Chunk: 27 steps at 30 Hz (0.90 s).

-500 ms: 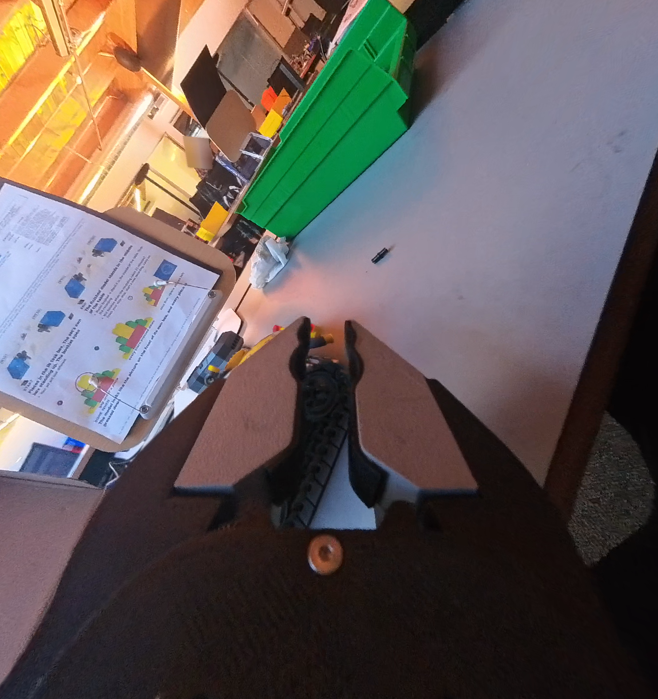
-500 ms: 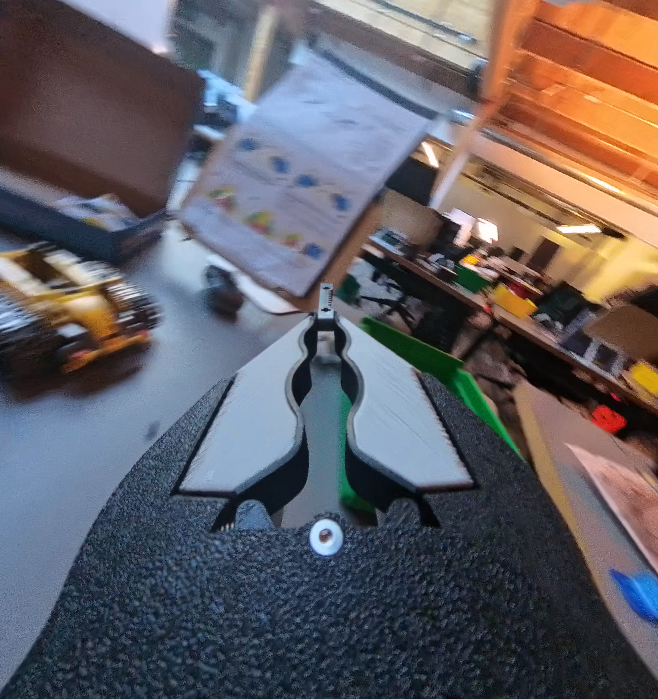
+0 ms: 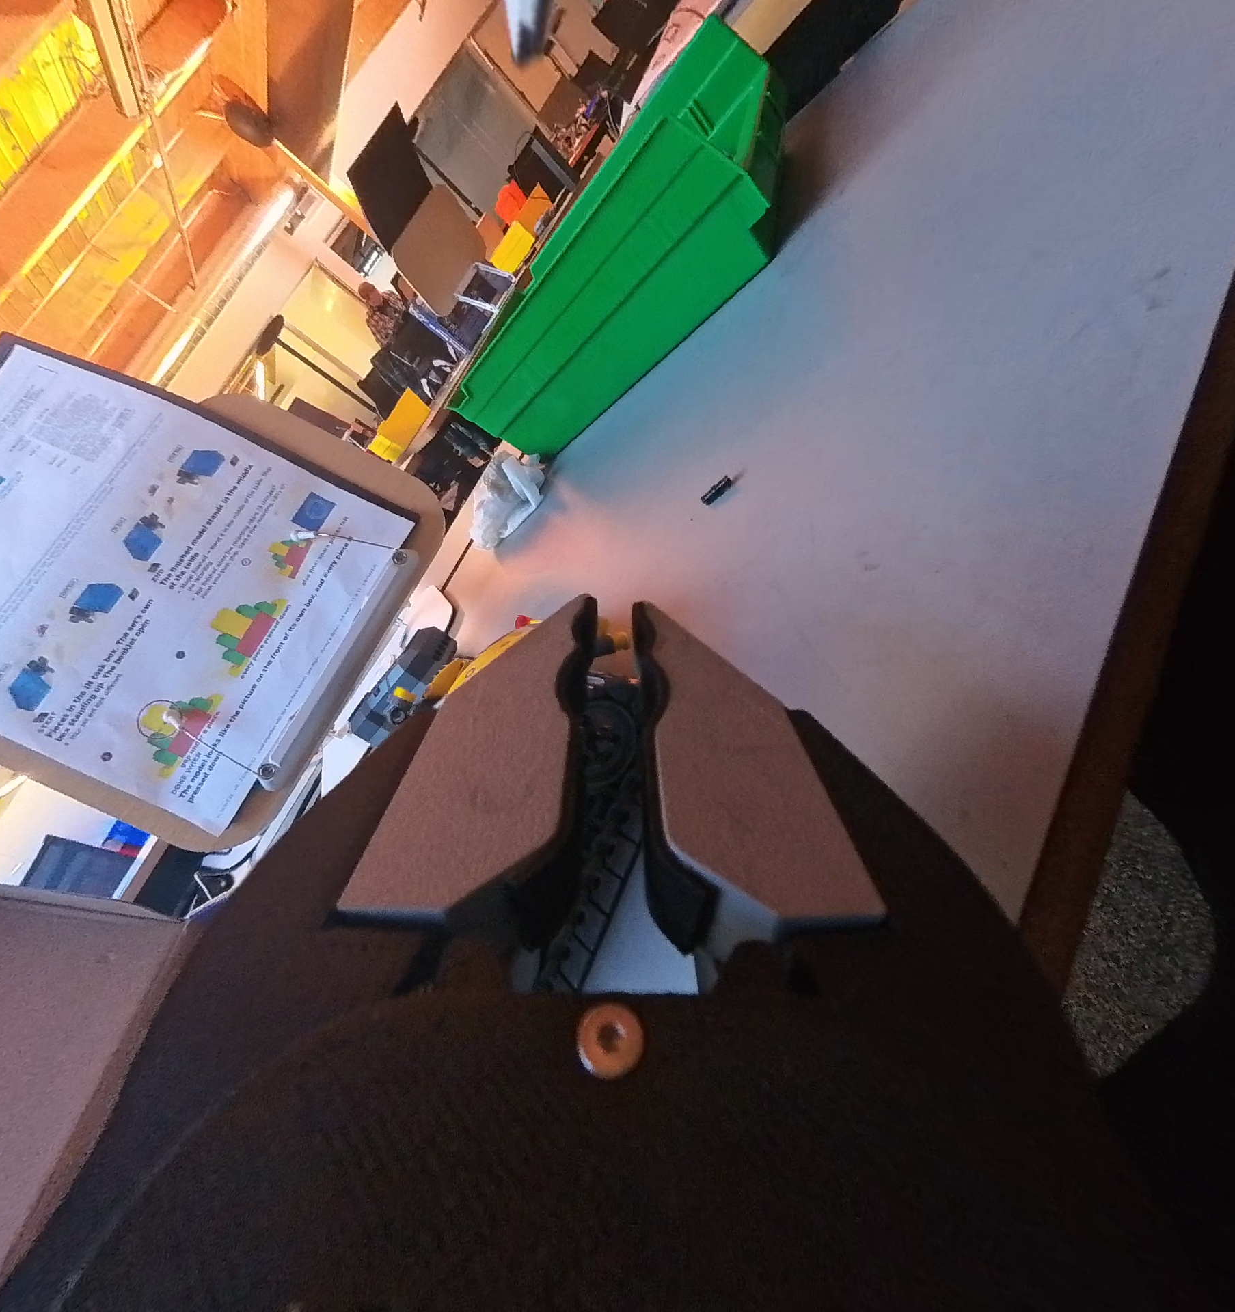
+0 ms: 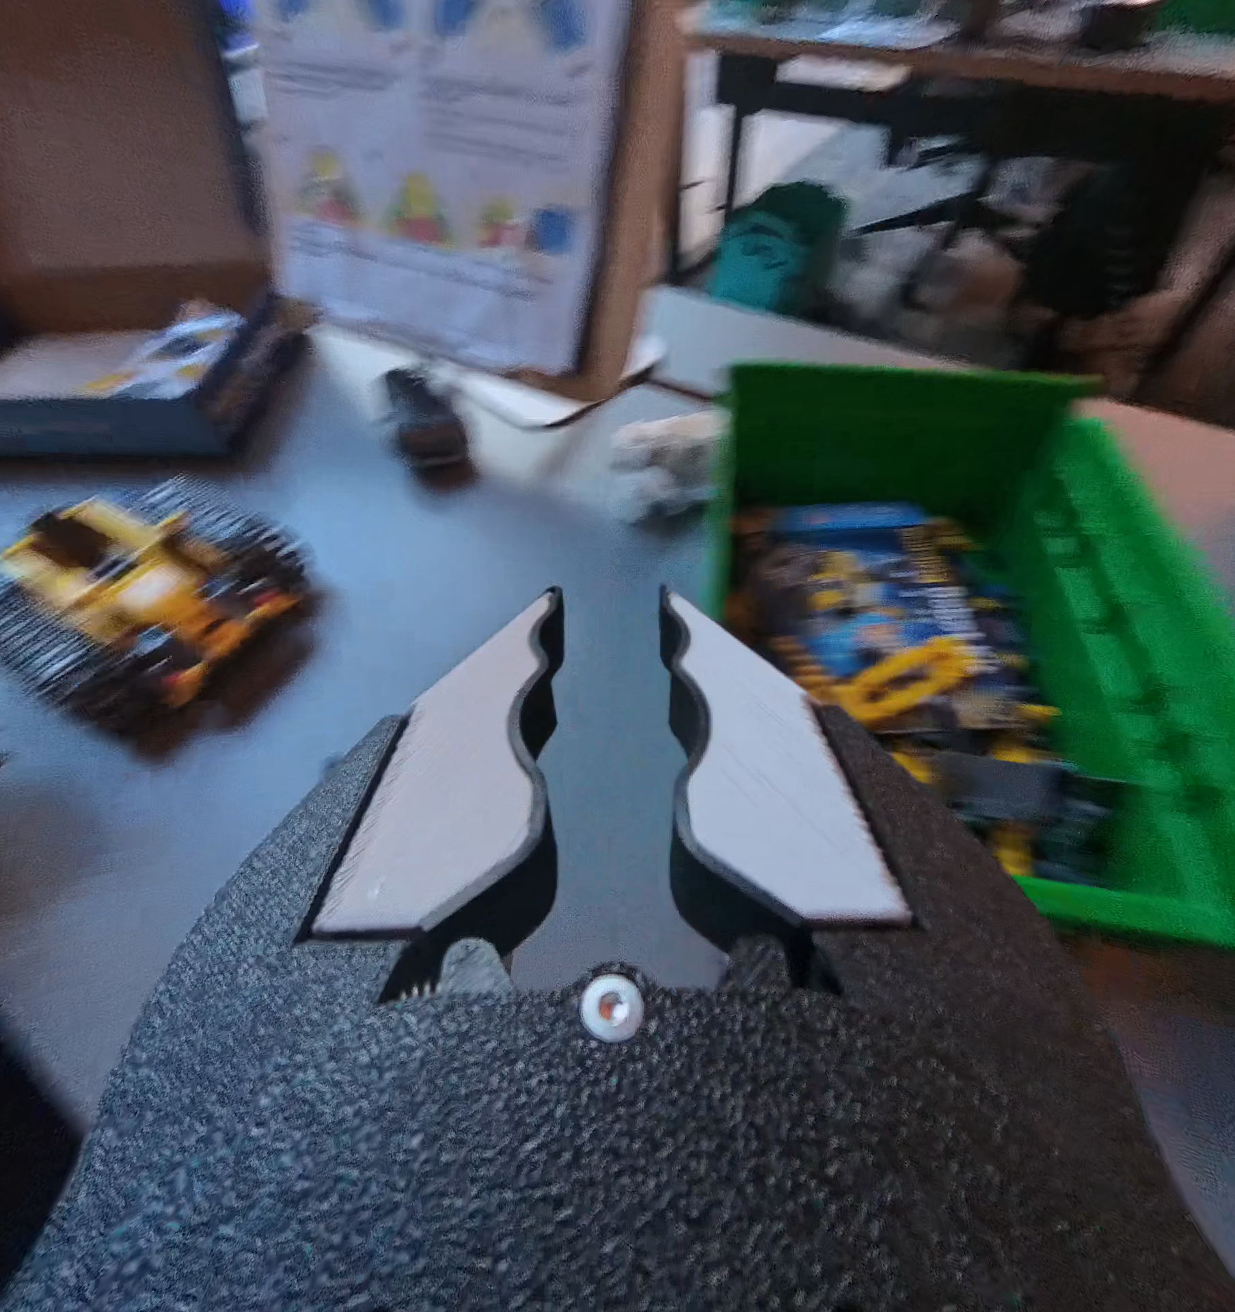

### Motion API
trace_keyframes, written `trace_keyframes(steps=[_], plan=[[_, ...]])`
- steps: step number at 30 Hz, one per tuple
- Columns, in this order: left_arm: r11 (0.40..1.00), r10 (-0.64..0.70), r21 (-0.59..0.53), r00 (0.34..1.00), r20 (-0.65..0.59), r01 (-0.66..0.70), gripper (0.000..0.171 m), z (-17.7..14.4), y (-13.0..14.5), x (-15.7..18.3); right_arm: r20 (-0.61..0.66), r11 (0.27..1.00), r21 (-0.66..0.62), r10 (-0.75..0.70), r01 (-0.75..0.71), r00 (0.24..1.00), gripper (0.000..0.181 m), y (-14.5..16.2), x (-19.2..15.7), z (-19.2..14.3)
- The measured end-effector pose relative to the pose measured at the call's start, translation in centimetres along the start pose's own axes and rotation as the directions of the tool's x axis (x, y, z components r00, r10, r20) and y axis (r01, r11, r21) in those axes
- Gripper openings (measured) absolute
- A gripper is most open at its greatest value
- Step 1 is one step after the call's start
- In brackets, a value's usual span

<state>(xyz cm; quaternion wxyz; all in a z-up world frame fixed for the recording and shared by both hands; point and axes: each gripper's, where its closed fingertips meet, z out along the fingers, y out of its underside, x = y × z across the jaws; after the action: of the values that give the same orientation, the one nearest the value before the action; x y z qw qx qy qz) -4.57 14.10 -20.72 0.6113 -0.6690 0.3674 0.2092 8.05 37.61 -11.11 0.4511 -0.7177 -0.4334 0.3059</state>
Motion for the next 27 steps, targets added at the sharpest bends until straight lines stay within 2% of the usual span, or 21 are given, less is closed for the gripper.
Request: trace_keyframes(steps=[3,6,12,14,15,19,22,24,27], plan=[[1.000,0.005,-0.001,1.000,-0.004,-0.005,0.006,0.0,0.0,0.1,0.220,0.985,-0.170,-0.003,0.042,0.975,0.025,6.4,-8.6,3.0],[1.000,0.013,-0.007,1.000,-0.006,-0.013,0.006,0.1,0.0,0.2,0.280,0.961,-0.248,-0.052,0.125,0.958,0.023,11.0,-13.1,5.6],[1.000,0.026,-0.011,1.000,-0.006,-0.026,0.004,0.1,0.1,0.3,0.263,0.929,-0.320,-0.103,0.188,0.959,0.022,13.8,-14.8,8.3],[1.000,0.022,-0.006,1.000,-0.006,-0.022,0.004,0.0,0.0,0.3,0.250,0.914,-0.344,-0.133,0.216,0.959,0.009,14.4,-14.5,8.7],[1.000,0.021,-0.004,1.000,-0.007,-0.021,0.003,0.0,0.0,0.3,0.255,0.913,-0.338,-0.143,0.227,0.956,0.003,14.3,-14.5,8.8],[0.999,0.036,-0.002,0.999,-0.002,-0.036,0.000,0.0,0.0,0.4,0.207,0.925,-0.264,-0.223,0.274,0.953,0.002,12.6,-13.4,8.7],[0.999,0.033,0.004,0.999,0.000,-0.033,0.000,0.0,-0.1,0.3,0.112,0.947,-0.157,-0.264,0.280,0.958,0.002,9.1,-11.4,7.7],[1.000,0.024,0.007,1.000,-0.002,-0.024,0.000,0.0,-0.1,0.2,-0.044,0.950,-0.082,-0.306,0.302,0.951,0.002,5.2,-7.8,6.1],[1.000,0.015,0.006,1.000,-0.007,-0.015,0.000,0.0,-0.1,0.2,-0.279,0.971,-0.024,-0.234,0.237,0.931,0.002,-0.2,0.1,3.3]])
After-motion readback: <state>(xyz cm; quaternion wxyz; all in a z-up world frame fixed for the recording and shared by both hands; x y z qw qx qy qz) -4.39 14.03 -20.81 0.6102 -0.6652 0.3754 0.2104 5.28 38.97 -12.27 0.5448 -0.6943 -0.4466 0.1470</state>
